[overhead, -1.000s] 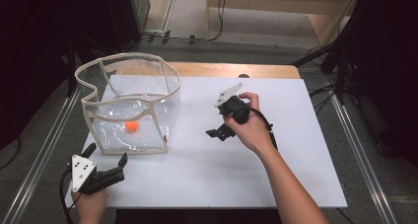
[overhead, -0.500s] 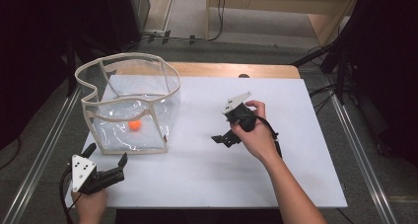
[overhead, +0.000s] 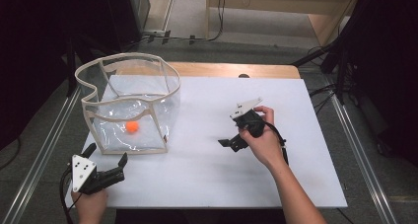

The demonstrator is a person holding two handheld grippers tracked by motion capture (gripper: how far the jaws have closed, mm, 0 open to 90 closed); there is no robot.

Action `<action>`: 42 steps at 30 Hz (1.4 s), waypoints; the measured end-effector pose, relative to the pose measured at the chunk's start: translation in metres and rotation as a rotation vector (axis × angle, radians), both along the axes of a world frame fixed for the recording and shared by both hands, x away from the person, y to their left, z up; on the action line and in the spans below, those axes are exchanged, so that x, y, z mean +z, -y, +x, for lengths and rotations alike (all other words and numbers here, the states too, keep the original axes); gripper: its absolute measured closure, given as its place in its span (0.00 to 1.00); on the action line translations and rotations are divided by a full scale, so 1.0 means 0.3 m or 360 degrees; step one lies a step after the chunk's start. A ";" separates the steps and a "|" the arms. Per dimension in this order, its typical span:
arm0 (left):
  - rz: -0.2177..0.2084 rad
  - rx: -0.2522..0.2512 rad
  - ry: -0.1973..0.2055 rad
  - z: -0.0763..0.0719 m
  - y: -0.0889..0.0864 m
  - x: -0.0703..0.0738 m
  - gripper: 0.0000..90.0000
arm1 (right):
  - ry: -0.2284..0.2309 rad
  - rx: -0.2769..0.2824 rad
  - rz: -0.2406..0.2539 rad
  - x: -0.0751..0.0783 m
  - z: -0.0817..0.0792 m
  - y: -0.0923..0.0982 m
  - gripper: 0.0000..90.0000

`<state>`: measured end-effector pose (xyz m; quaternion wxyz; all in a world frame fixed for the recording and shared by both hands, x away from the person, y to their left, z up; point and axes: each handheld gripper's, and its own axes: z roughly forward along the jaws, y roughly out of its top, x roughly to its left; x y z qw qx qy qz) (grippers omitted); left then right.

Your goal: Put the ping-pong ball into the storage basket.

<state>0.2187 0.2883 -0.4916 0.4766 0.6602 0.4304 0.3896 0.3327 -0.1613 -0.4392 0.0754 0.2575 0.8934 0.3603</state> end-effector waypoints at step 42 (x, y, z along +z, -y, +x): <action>0.0001 -0.0001 0.0004 0.000 0.002 -0.001 0.00 | 0.0047 -0.0200 0.0172 -0.138 -0.137 0.227 0.00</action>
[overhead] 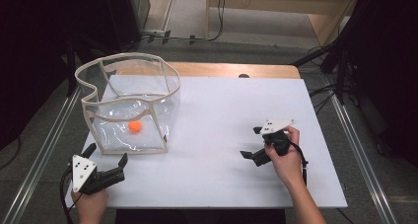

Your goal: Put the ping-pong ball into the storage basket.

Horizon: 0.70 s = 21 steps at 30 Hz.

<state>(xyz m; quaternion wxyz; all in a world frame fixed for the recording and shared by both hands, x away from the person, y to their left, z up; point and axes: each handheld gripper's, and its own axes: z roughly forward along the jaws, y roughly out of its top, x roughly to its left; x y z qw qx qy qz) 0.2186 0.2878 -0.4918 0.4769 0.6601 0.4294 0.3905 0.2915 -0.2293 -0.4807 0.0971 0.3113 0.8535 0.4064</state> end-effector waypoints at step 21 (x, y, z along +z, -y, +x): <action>0.0006 0.0001 -0.0004 -0.001 0.000 0.000 0.00 | 0.0004 -0.0093 0.0052 -0.044 -0.050 0.108 0.00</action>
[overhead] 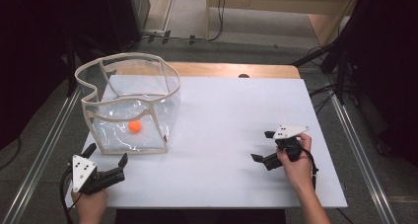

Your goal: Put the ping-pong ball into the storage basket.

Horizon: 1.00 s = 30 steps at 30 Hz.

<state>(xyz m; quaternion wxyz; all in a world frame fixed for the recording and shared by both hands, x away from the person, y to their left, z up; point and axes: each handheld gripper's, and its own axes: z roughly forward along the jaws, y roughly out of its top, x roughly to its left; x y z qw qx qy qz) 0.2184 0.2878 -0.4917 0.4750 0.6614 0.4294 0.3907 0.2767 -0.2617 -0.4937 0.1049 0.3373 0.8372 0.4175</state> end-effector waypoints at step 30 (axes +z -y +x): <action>0.0006 0.0005 -0.0001 -0.001 0.002 0.000 0.00 | 0.0005 -0.0148 0.0079 -0.047 -0.070 0.130 0.00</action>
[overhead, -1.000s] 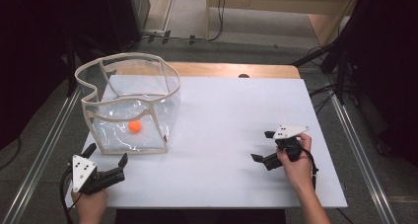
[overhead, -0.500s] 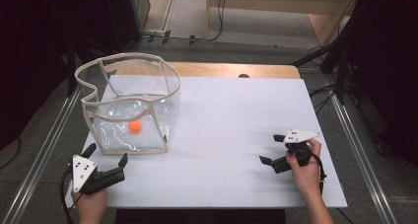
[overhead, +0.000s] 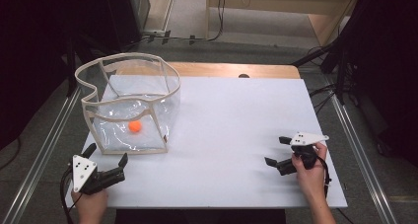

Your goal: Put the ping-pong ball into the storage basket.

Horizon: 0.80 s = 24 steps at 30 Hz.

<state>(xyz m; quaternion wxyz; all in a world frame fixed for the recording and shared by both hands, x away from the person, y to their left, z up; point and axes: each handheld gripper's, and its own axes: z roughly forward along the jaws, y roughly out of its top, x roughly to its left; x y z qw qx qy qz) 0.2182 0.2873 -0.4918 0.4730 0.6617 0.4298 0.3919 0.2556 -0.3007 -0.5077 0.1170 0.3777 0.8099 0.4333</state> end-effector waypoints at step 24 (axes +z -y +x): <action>-0.0025 -0.0003 0.0001 0.001 -0.006 0.001 0.00 | 0.0072 -0.0130 0.0108 -0.013 -0.061 0.122 0.00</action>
